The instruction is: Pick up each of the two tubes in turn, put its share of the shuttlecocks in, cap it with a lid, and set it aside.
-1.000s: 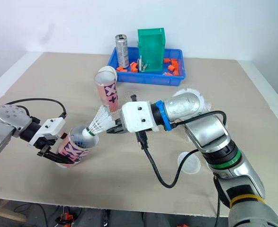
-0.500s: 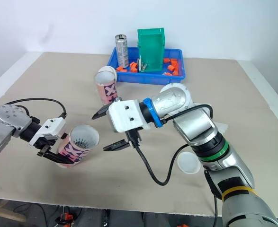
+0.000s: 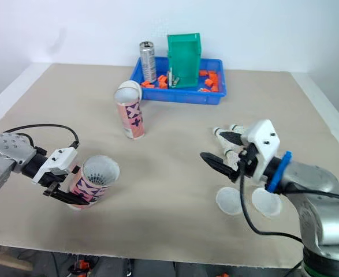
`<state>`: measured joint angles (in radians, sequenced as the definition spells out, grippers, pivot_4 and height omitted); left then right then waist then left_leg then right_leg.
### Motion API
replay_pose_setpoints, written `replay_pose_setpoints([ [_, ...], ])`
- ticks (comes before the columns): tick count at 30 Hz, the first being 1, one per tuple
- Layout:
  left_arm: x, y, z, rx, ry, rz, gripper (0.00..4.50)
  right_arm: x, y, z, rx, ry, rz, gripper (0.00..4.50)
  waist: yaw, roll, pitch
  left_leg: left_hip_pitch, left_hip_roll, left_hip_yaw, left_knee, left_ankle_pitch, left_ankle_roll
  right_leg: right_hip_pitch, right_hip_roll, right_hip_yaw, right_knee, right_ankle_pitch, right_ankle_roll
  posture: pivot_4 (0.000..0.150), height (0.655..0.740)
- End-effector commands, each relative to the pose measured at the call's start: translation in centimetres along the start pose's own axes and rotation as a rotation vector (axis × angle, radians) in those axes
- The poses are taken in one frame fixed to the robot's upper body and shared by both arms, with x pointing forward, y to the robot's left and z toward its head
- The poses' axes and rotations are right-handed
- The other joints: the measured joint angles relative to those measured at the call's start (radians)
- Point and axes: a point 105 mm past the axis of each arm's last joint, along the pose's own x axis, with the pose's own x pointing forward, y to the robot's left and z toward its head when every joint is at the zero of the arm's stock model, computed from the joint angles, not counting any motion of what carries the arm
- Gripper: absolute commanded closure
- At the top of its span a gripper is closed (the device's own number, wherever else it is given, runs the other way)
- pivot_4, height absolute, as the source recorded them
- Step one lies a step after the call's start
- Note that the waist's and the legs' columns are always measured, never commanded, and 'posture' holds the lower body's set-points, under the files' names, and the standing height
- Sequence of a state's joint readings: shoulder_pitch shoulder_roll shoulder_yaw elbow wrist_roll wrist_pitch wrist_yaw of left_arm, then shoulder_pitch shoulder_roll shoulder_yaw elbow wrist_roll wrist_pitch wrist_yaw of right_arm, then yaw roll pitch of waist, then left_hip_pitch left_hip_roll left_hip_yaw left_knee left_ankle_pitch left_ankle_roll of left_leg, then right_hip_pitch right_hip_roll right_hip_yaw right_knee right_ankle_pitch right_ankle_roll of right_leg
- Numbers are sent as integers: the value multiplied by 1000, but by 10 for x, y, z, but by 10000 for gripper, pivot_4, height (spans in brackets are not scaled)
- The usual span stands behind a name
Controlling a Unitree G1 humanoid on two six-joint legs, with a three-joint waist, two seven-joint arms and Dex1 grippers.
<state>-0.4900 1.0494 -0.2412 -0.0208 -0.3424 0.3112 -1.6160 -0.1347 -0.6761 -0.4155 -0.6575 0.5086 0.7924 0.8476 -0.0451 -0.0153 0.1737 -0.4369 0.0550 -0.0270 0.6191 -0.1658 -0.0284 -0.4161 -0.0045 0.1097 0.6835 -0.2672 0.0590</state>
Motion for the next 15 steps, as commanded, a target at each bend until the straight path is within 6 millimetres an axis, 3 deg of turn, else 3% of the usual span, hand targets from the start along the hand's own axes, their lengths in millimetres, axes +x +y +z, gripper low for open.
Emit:
replay_pose_setpoints([
  [1,4,1,-1,7,12,-15,15868,-24,14,-2,23,21,26,2574,0,-1,0,0,0,0,0,0,0,1,0,0,0,0,0,1500,7362],
  [4,4,5,0,16,14,-13,15868,-36,9,-16,87,55,-29,2574,0,-3,1,6,0,-1,3,0,0,8,-1,-1,-1,-2,-4,1500,7362],
  [7,5,8,2,21,12,-16,15868,-46,13,-46,178,136,-75,2574,-1,-4,1,7,-1,1,5,1,0,9,-3,1,-2,0,-3,1500,7362],
  [11,5,10,4,24,9,-20,15868,-50,0,-70,213,182,-192,2574,-1,-4,1,7,-1,2,5,1,0,9,-3,2,-2,0,-3,1500,7362],
  [15,5,11,6,28,7,-21,15868,-45,-9,-83,229,202,-243,2574,-1,-4,1,7,-2,4,5,1,1,9,-4,2,-2,1,-3,1500,7362],
])
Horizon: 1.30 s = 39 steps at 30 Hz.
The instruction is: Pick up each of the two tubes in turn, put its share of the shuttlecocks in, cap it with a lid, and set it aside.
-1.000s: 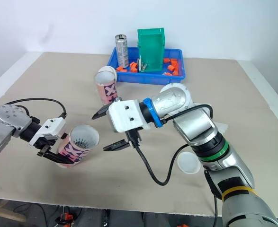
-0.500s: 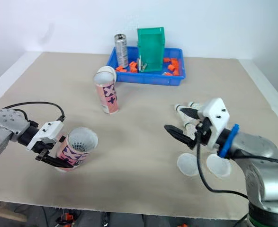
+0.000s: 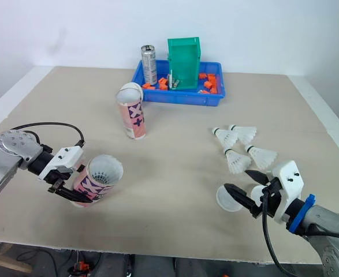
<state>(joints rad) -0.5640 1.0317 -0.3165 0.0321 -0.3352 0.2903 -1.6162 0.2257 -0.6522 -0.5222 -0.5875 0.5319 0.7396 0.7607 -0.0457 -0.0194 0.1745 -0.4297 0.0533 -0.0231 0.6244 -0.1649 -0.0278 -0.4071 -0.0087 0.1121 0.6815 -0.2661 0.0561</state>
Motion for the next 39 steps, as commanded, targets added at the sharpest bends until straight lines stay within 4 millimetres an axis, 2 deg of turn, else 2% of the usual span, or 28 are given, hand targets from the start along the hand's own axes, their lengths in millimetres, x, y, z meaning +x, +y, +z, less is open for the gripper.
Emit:
replay_pose_setpoints([
  [1,1,3,4,14,-6,0,15868,9,-7,0,-16,-15,-43,2574,0,0,0,0,0,0,0,0,0,0,0,0,0,0,0,1500,7362],
  [9,0,2,6,14,-7,-1,15868,24,-4,-2,-10,-28,-32,2574,1,0,0,-1,-1,-1,-1,0,0,0,0,0,-1,-1,1,1500,7362],
  [15,0,2,7,12,-8,1,15868,42,-22,-7,-21,-21,-113,2574,0,0,0,-1,-1,0,-1,0,0,0,0,0,-1,-1,1,1500,7362],
  [23,0,2,8,14,-7,3,15868,59,-29,-11,-32,-26,-150,2574,1,0,0,-2,-1,-1,-2,0,0,-1,0,0,-1,-2,2,1500,7362],
  [24,0,2,8,14,-7,4,15868,59,-30,-11,-31,-27,-155,7603,1,0,0,-2,-1,-1,-2,0,0,-1,0,0,-1,-2,2,1500,7362],
  [25,0,2,8,14,-7,4,15868,59,-31,-11,-29,-28,-158,10048,1,0,0,-2,-1,-1,-2,0,0,-1,0,0,-1,-2,2,1500,7362],
  [26,0,1,8,14,-6,4,15868,58,-31,-11,-29,-29,-158,15383,1,0,0,-2,-1,-1,-2,0,0,-1,0,0,-1,-2,2,1500,7362],
  [28,0,1,7,14,-6,3,15868,56,-31,-11,-29,-31,-161,22643,1,0,0,-2,-1,-1,-2,0,0,-1,0,1,-1,-2,2,1500,7362],
  [32,1,0,7,14,-6,1,15868,50,-32,-9,-33,-42,-171,42689,1,0,0,-2,-1,-1,-2,0,0,-1,1,1,-1,-2,2,1500,7362],
  [33,1,0,7,15,-6,0,15868,49,-30,-6,-37,-52,-163,43929,1,0,0,-2,-1,-1,-2,0,0,-1,0,1,-1,-2,2,1500,7362],
  [39,2,1,4,17,-7,-3,15868,42,-8,11,-85,-101,-64,43929,1,0,0,-2,-1,-1,-2,0,0,-1,1,1,-1,-2,2,1500,7362],
])
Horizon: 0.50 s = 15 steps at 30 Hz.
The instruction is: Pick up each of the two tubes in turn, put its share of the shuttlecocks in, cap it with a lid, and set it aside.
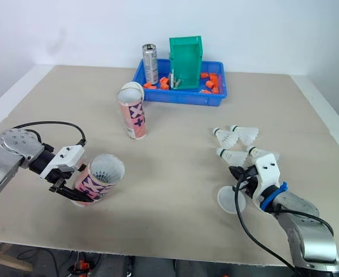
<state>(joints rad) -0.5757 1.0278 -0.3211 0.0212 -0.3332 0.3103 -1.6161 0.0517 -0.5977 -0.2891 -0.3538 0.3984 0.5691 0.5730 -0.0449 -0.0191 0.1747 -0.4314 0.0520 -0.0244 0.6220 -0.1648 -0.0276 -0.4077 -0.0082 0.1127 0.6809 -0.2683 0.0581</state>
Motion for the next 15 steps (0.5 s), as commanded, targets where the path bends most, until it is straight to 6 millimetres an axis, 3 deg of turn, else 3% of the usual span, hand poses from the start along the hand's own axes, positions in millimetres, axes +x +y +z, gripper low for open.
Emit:
replay_pose_setpoints([
  [1,2,0,1,18,-10,0,15868,-9,14,27,-79,-82,72,43929,0,0,0,0,0,0,0,0,0,0,0,0,0,0,0,1500,7362],
  [6,2,1,1,21,-11,0,15868,-16,46,60,-214,-142,257,43929,0,0,0,0,0,0,0,0,0,0,0,0,0,0,0,1500,7362],
  [15,2,3,2,23,-14,3,15868,-25,118,119,-684,-238,734,43929,0,1,1,0,0,0,1,0,0,0,0,0,0,0,0,1500,7362],
])
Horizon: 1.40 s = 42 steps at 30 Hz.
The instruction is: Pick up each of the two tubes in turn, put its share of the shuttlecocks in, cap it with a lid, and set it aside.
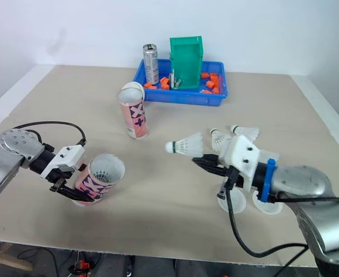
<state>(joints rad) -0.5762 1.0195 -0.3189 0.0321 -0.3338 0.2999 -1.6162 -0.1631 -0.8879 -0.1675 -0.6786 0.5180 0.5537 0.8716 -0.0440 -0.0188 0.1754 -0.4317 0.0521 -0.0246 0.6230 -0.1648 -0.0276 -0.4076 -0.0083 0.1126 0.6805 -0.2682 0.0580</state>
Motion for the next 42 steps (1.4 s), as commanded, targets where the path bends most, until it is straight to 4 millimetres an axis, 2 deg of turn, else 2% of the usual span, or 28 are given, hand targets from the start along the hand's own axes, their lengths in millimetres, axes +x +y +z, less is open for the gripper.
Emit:
replay_pose_setpoints([
  [1,1,2,2,19,-5,2,15868,15,12,36,-224,-76,211,43929,-1,1,0,0,0,1,0,0,0,0,0,0,0,0,0,1500,7362],
  [6,1,4,3,23,-5,5,15868,40,16,57,-388,-138,377,43929,1,-1,1,0,0,1,0,0,0,-1,-1,-1,0,0,0,1500,7362],
  [10,0,3,3,22,-5,8,15868,53,20,55,-485,-137,505,43929,2,0,1,-4,0,1,1,0,0,-2,-1,-1,0,-1,1,1500,7362],
  [19,0,1,3,13,-5,7,15868,89,21,70,-599,-193,596,43929,1,0,1,-4,1,-2,1,0,0,-3,1,-2,1,-1,0,1500,7362],
  [28,1,-1,2,12,-3,6,15868,96,28,80,-644,-219,686,43929,2,0,1,-5,1,-3,0,0,0,-3,1,-3,1,-1,1,1500,7362],
  [30,1,-1,3,13,-5,6,15868,95,29,80,-634,-210,716,38048,2,0,1,-5,1,-3,0,0,0,-3,1,-3,2,-1,0,1500,7362],
  [31,1,-1,3,14,-5,6,15868,94,29,81,-631,-204,730,33336,2,0,1,-5,1,-4,0,0,0,-3,2,-4,2,-1,0,1500,7362],
  [32,1,-1,3,14,-5,6,15868,93,28,82,-628,-206,736,31659,2,0,1,-5,1,-4,1,0,0,-2,2,-4,2,-1,0,1500,7362],
  [35,1,-1,3,13,-6,8,15868,89,23,93,-553,-236,727,15687,2,0,1,-5,1,-4,1,0,0,-2,1,-4,2,-1,-1,1500,7362],
  [36,1,-1,2,13,-6,9,15868,88,19,95,-515,-245,716,12847,2,0,1,-5,1,-4,1,0,0,-2,2,-4,2,-1,-1,1500,7362],
  [41,0,0,2,10,-6,12,15868,96,0,102,-370,-286,612,12847,0,0,1,-5,1,-4,1,0,0,-2,2,-5,2,-1,-1,1500,7362],
  [42,0,0,2,9,-6,13,15868,98,0,102,-352,-292,611,15513,0,0,1,-4,1,-4,1,0,0,-2,2,-5,2,-1,-1,1500,7362],
])
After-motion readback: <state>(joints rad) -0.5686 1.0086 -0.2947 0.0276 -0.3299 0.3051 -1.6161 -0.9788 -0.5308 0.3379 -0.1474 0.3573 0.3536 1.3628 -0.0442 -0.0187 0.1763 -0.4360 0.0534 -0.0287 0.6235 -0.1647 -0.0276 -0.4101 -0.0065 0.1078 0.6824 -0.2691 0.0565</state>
